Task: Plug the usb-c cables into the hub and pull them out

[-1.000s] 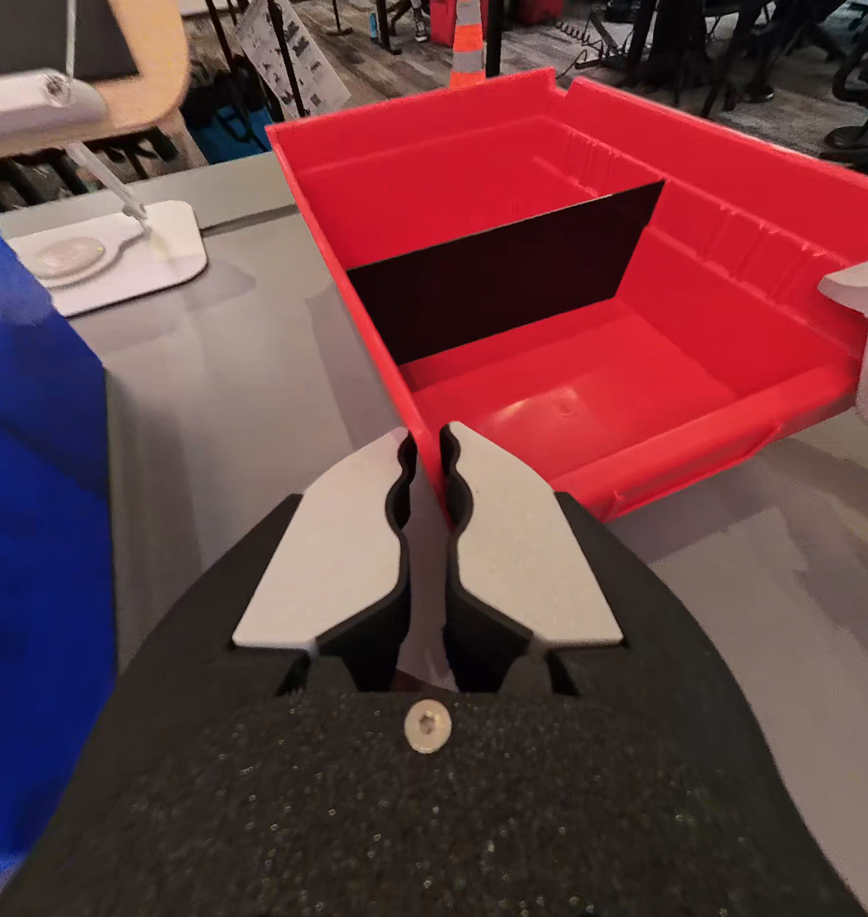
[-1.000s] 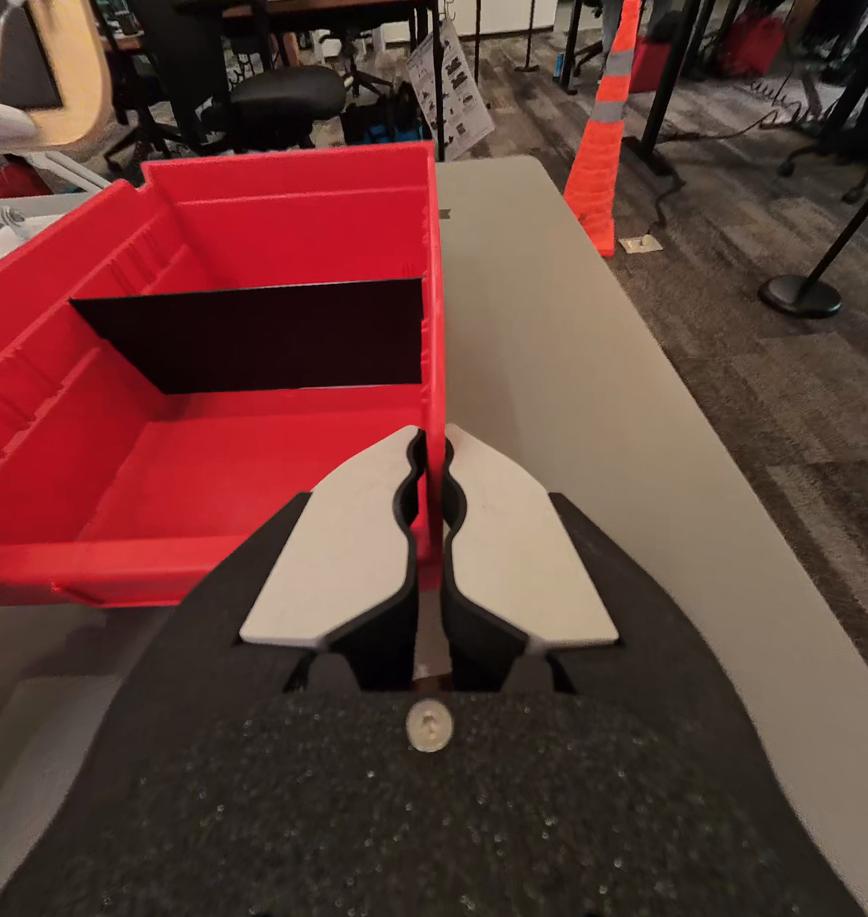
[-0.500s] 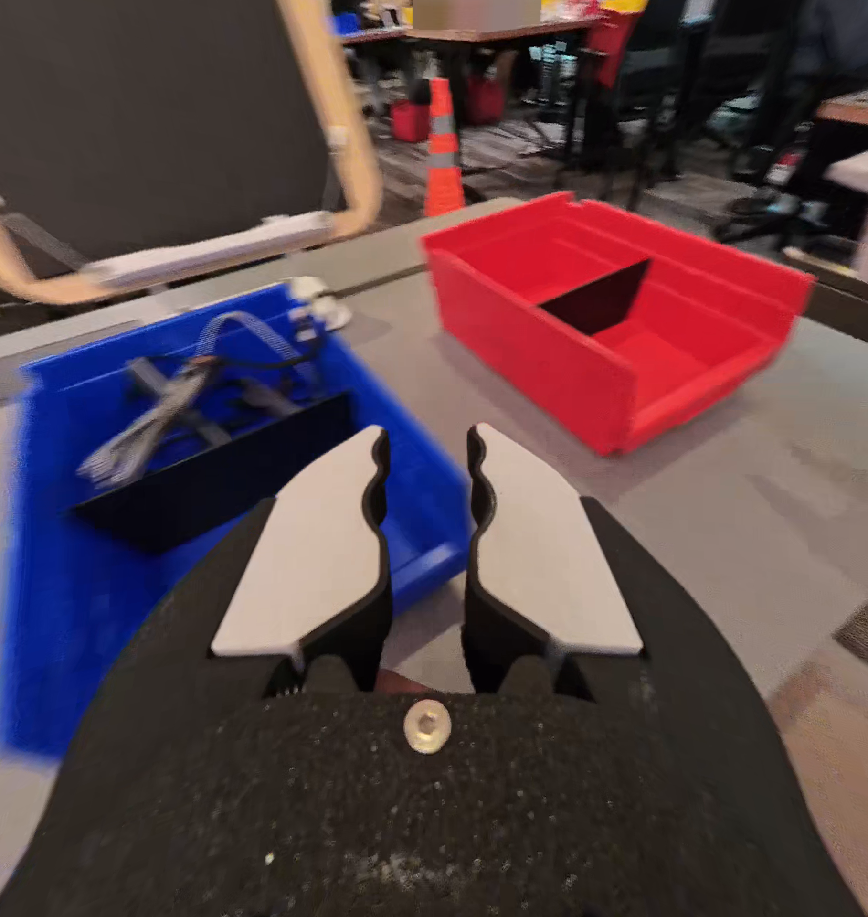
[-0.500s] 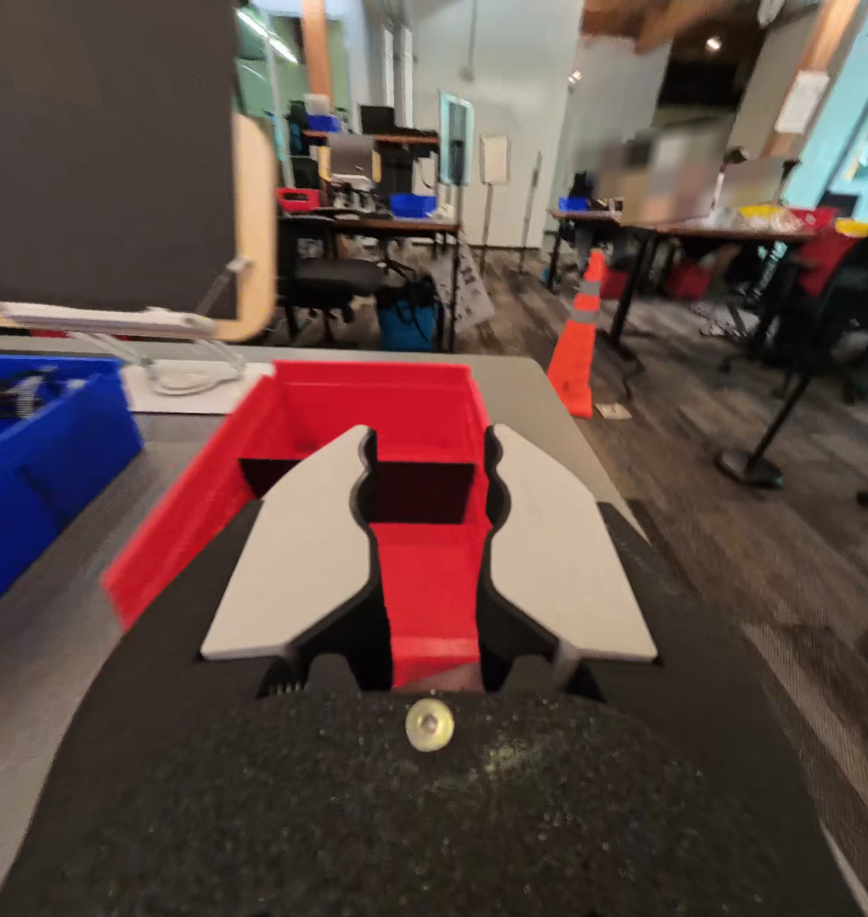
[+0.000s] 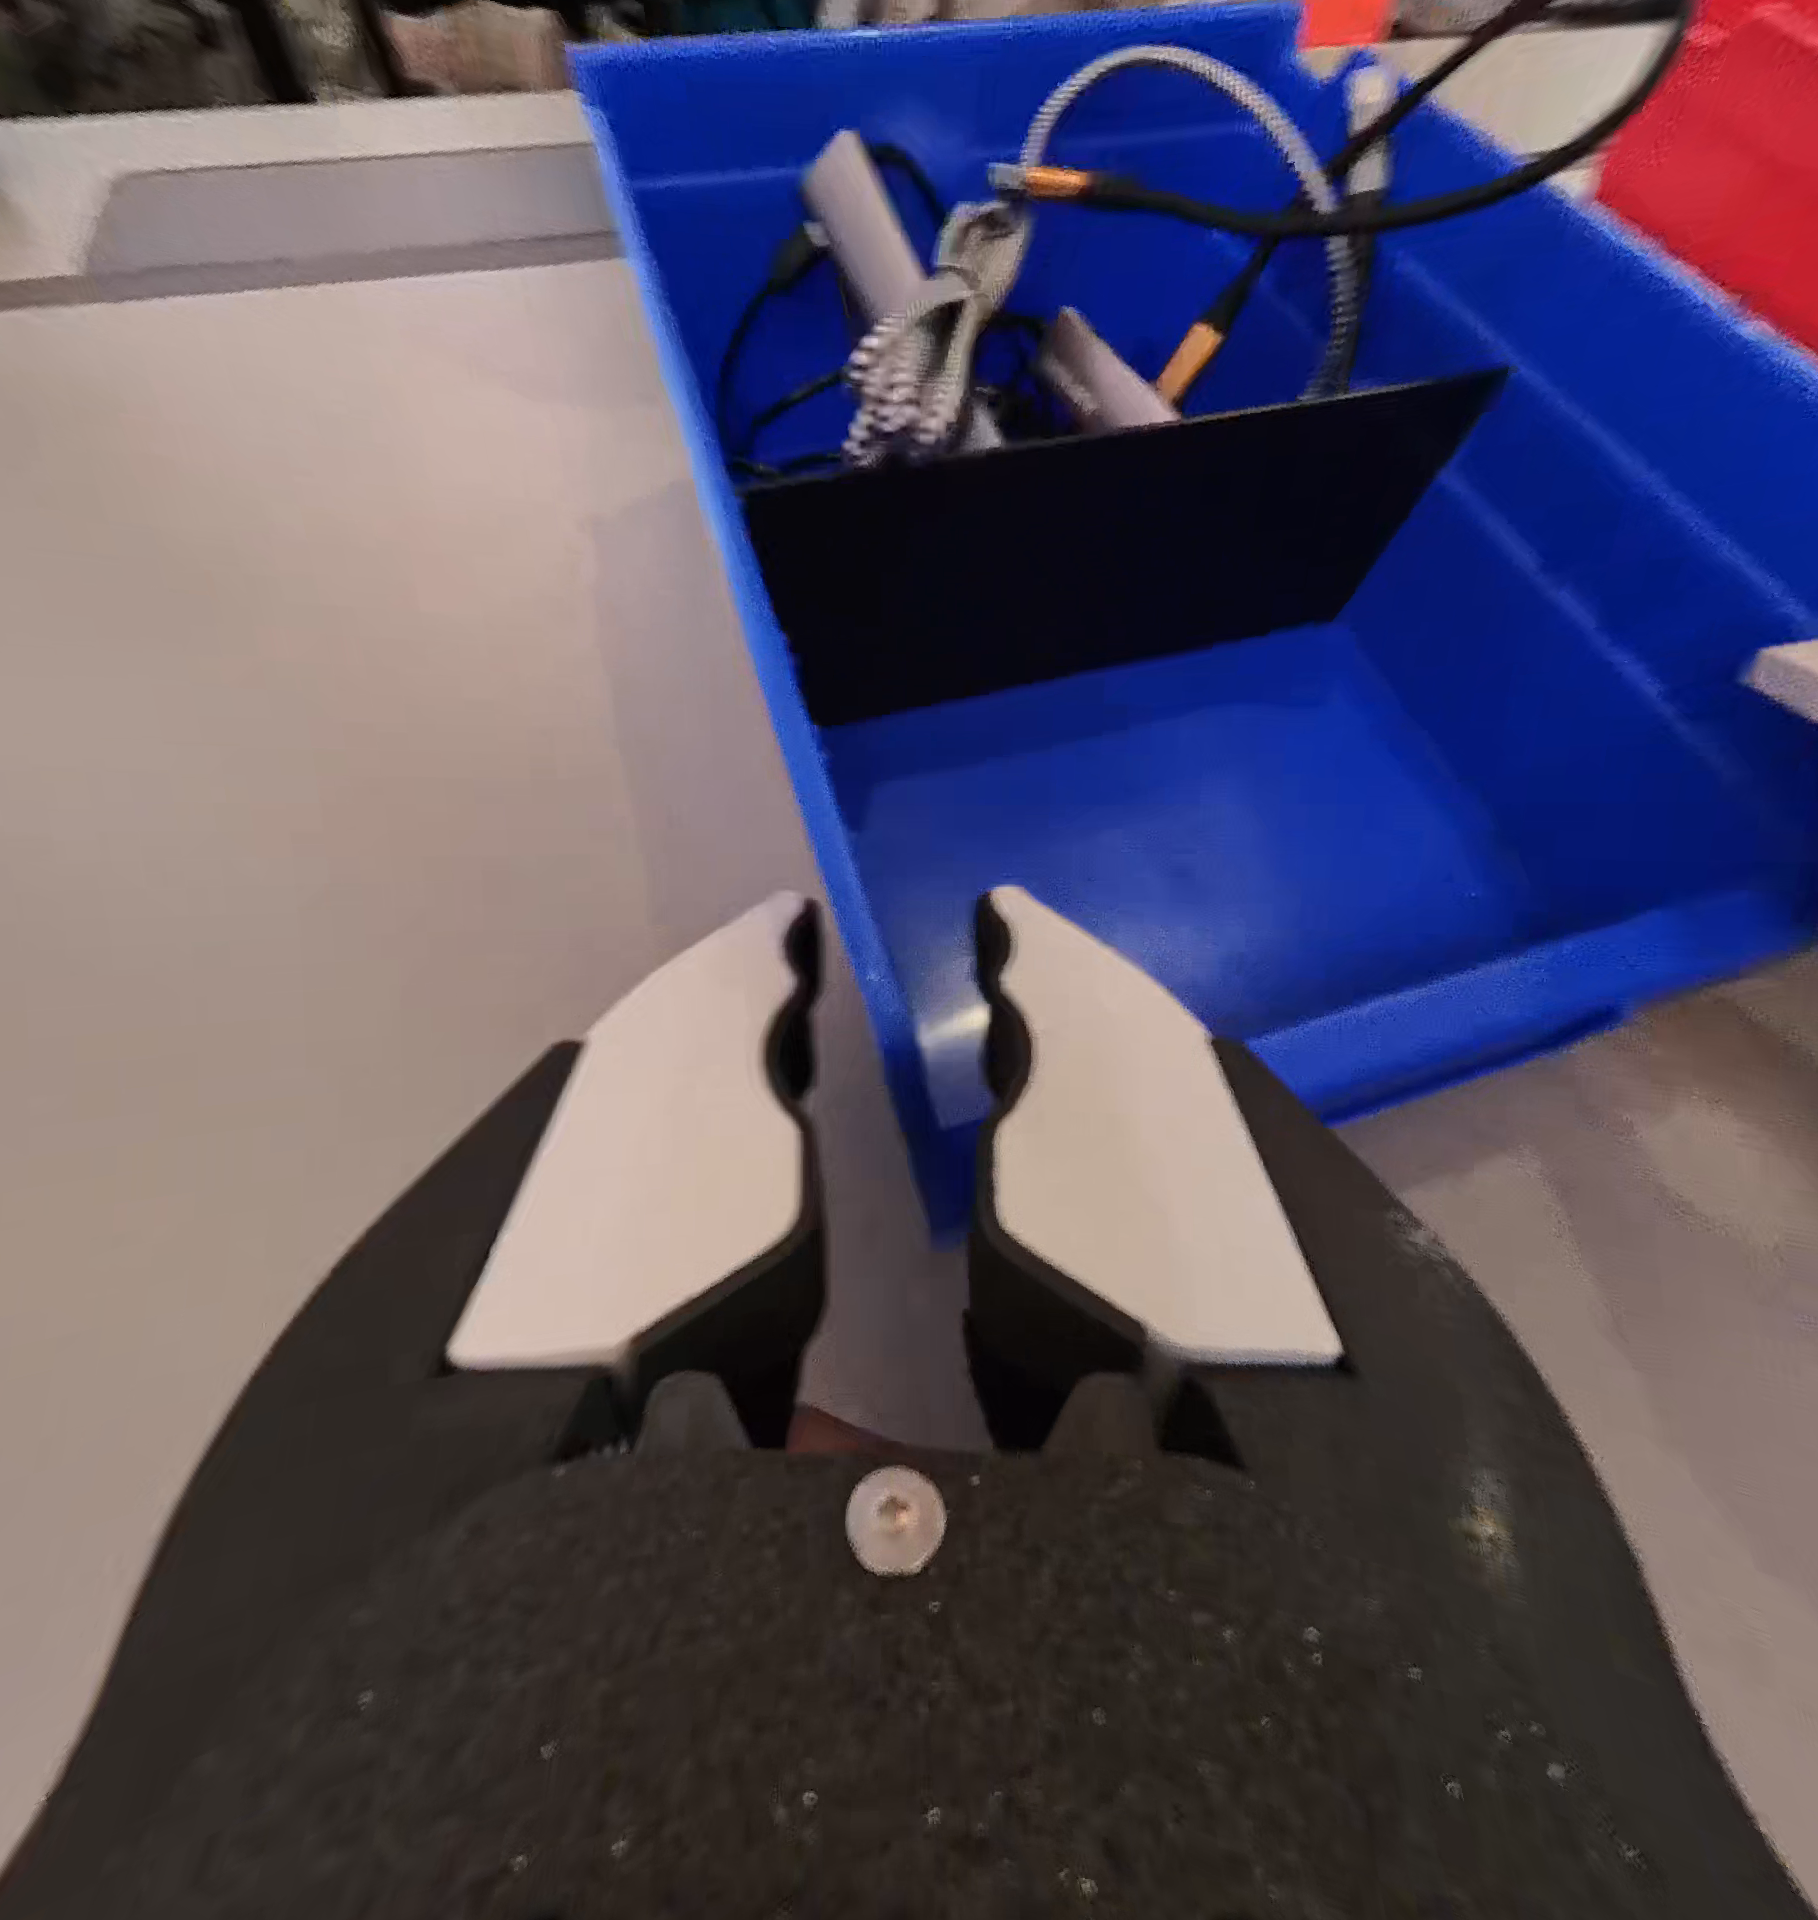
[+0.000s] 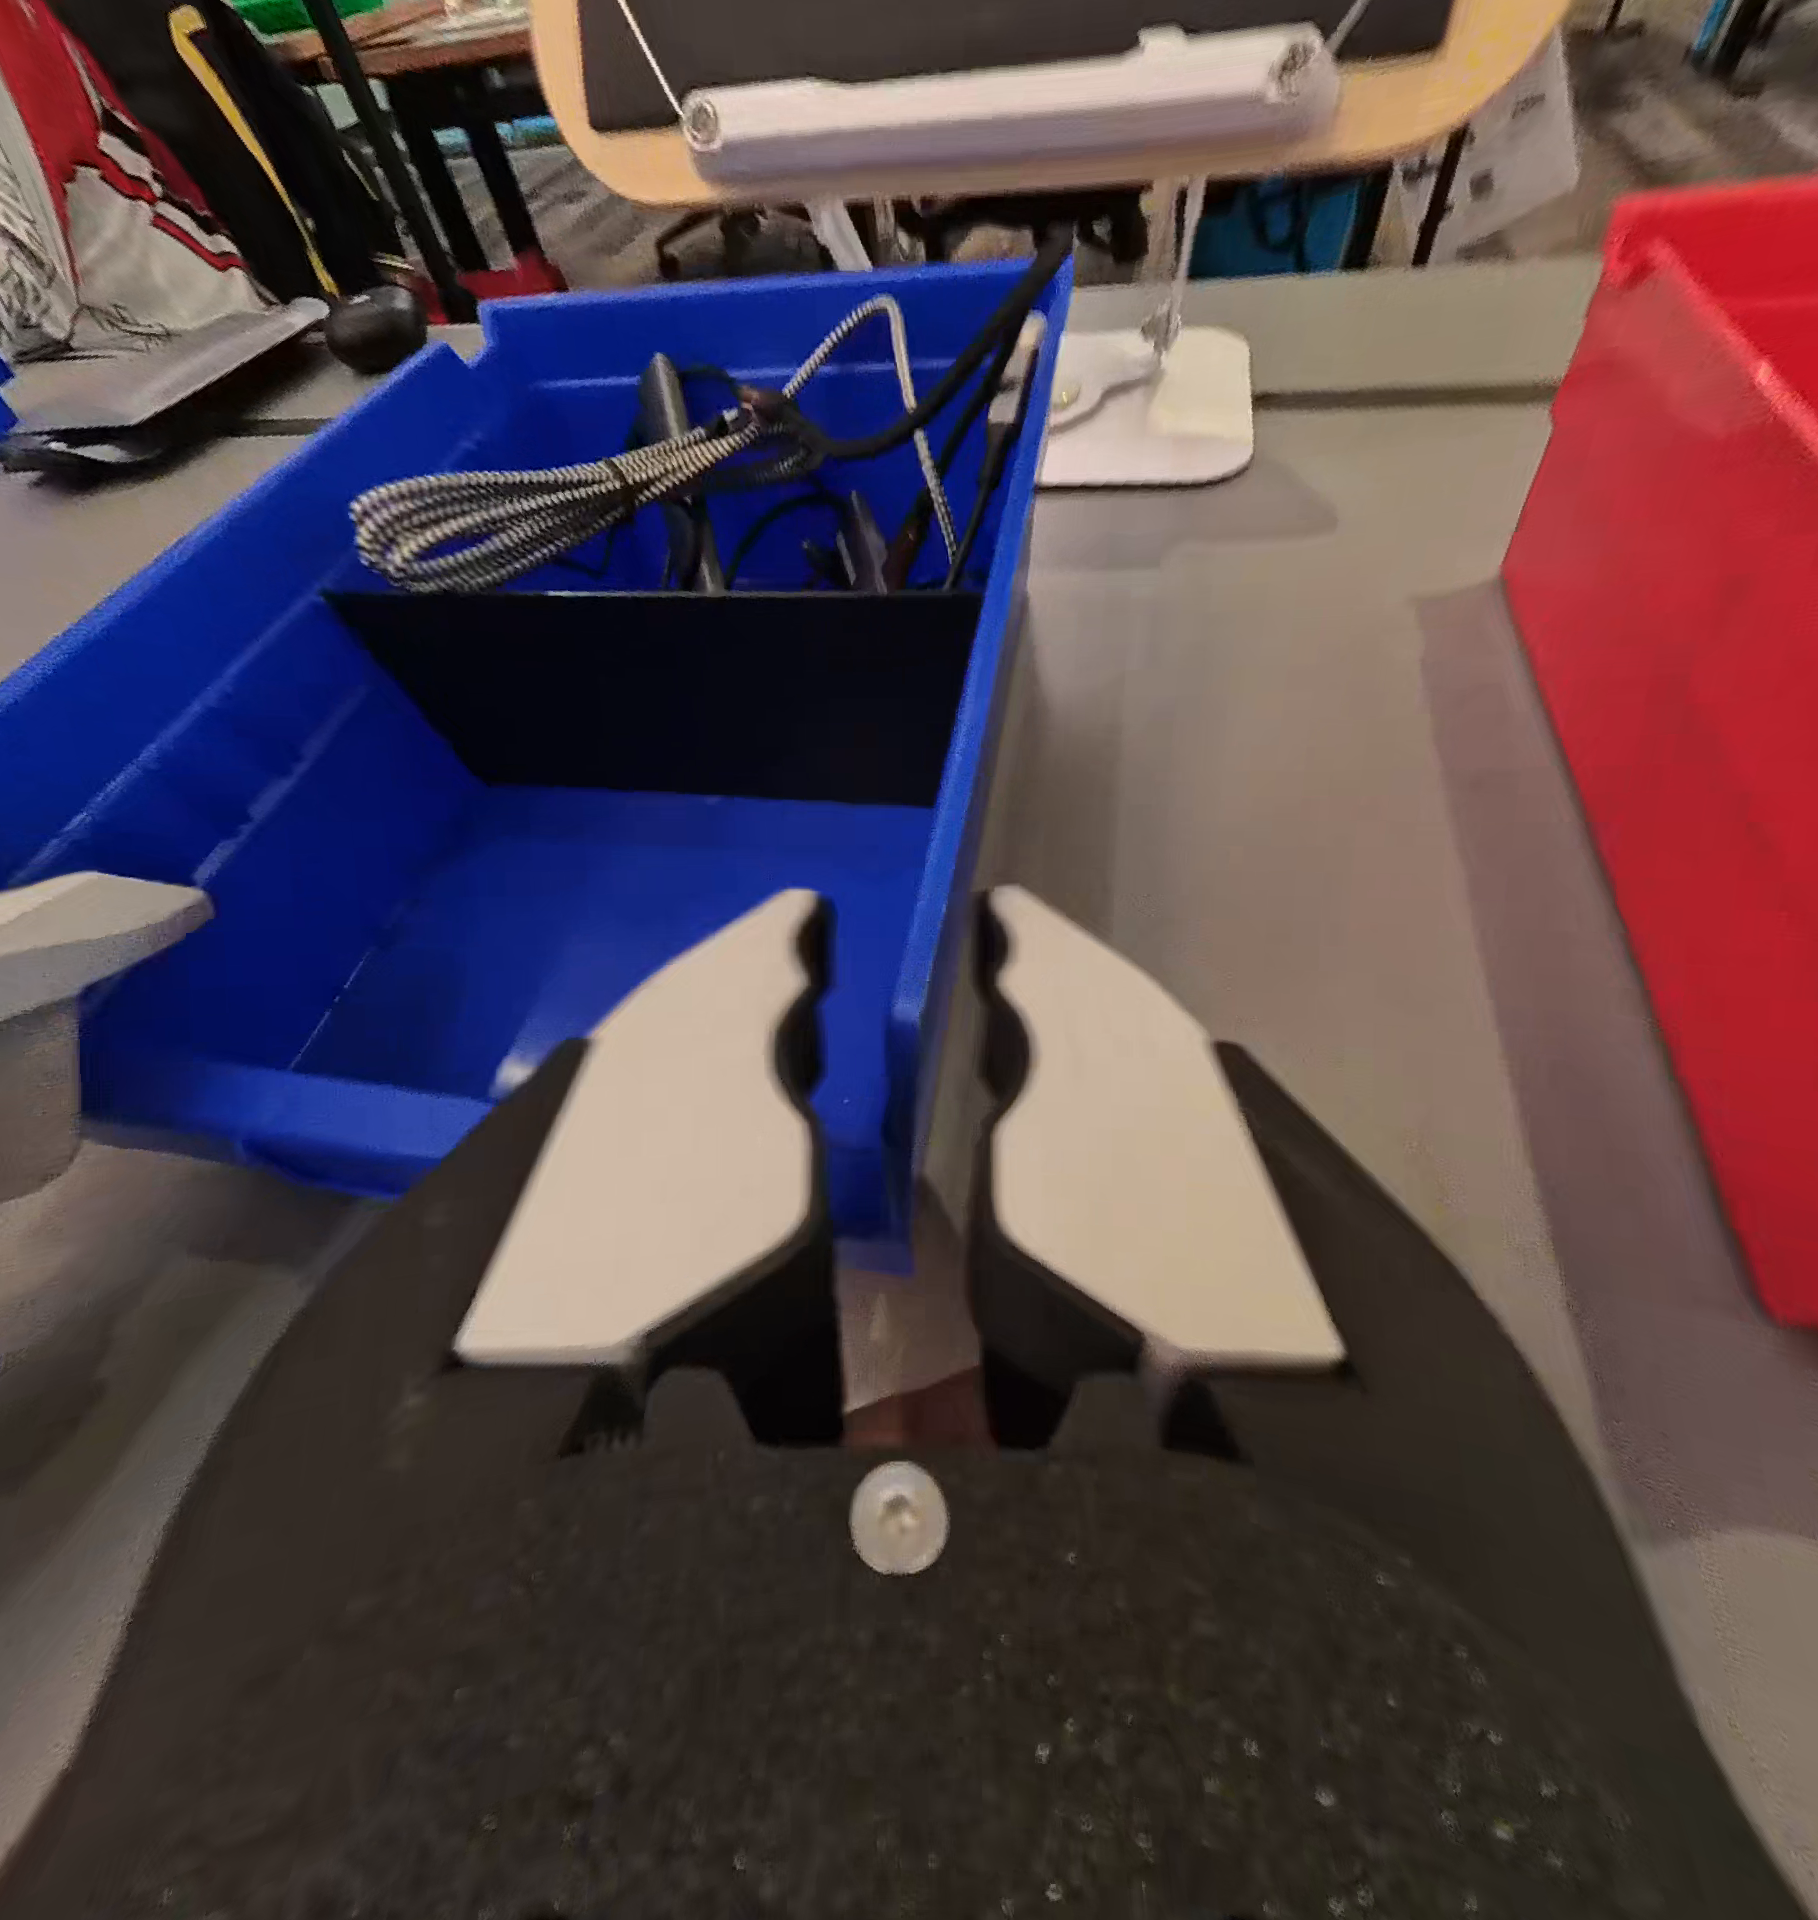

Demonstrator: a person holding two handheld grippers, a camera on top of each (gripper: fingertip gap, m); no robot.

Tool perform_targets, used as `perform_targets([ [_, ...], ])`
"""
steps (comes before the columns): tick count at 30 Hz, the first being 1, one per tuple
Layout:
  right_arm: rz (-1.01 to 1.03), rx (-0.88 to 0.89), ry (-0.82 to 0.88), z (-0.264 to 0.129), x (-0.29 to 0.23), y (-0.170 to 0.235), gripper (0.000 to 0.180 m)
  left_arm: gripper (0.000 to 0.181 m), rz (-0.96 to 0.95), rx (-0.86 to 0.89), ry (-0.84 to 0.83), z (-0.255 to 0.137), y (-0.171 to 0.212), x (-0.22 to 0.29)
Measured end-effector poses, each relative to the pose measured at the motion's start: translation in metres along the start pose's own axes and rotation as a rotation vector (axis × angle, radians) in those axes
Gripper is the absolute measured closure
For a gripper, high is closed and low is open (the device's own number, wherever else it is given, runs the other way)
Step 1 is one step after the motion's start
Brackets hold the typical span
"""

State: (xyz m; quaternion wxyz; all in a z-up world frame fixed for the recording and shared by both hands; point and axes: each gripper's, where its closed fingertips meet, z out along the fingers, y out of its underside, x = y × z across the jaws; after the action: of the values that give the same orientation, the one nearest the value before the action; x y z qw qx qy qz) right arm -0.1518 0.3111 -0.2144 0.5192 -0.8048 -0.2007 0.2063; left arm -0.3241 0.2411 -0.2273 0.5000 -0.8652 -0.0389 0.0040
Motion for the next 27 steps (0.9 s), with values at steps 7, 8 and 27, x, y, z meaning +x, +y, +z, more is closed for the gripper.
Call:
perform_targets([
  [7,-0.050,-0.069,0.165,0.007,-0.019,0.002,0.177,0.178,-0.048,-0.036,-0.081,-0.003,-0.001,-0.032],
  [8,-0.027,-0.064,0.159,0.009,-0.028,0.001,0.177,0.178,-0.044,-0.039,-0.098,-0.007,-0.001,-0.042],
  [27,-0.131,-0.013,-0.074,0.074,-0.234,0.007,0.171,0.178,-0.209,0.022,-0.216,-0.060,0.021,-0.243],
])
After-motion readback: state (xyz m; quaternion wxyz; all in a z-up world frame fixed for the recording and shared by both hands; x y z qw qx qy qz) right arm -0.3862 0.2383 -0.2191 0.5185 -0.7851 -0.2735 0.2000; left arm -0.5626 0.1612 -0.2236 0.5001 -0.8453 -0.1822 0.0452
